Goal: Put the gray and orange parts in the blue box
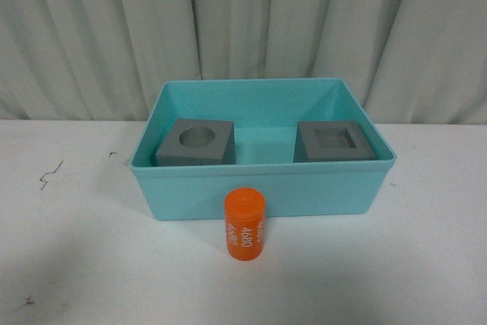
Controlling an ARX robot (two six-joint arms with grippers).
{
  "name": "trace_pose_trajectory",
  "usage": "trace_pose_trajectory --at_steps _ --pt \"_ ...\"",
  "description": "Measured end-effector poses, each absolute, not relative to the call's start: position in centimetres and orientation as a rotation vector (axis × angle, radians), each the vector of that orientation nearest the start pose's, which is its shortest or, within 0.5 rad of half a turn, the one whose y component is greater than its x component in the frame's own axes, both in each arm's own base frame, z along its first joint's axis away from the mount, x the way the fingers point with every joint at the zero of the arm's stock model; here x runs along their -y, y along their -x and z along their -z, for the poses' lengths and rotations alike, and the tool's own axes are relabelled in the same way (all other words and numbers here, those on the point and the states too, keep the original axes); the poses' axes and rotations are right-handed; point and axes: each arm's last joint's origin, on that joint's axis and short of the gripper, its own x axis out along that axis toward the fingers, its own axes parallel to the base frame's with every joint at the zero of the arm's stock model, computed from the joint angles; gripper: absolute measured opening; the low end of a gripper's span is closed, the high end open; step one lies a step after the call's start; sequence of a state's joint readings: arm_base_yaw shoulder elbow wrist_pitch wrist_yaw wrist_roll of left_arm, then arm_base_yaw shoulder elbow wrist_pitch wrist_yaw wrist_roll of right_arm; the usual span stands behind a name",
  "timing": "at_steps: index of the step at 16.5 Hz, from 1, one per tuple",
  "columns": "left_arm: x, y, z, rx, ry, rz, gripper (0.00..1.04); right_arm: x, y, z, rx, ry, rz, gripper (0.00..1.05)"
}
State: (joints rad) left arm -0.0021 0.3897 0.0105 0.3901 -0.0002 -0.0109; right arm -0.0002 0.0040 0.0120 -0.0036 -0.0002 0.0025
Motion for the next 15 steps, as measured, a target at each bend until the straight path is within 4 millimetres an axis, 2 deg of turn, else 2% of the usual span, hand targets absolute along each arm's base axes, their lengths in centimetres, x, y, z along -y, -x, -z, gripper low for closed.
trace_pose_trajectory --at_steps 12,15 --pt "0.0 -10.8 -17.0 0.011 0.011 0.002 0.02 0.0 -9.7 -16.7 0.004 -0.002 0.000 0.98" --pt "0.0 -10.3 -16.4 -0.034 0.011 0.001 0.02 0.0 -9.7 -16.7 0.004 -0.002 0.000 0.98"
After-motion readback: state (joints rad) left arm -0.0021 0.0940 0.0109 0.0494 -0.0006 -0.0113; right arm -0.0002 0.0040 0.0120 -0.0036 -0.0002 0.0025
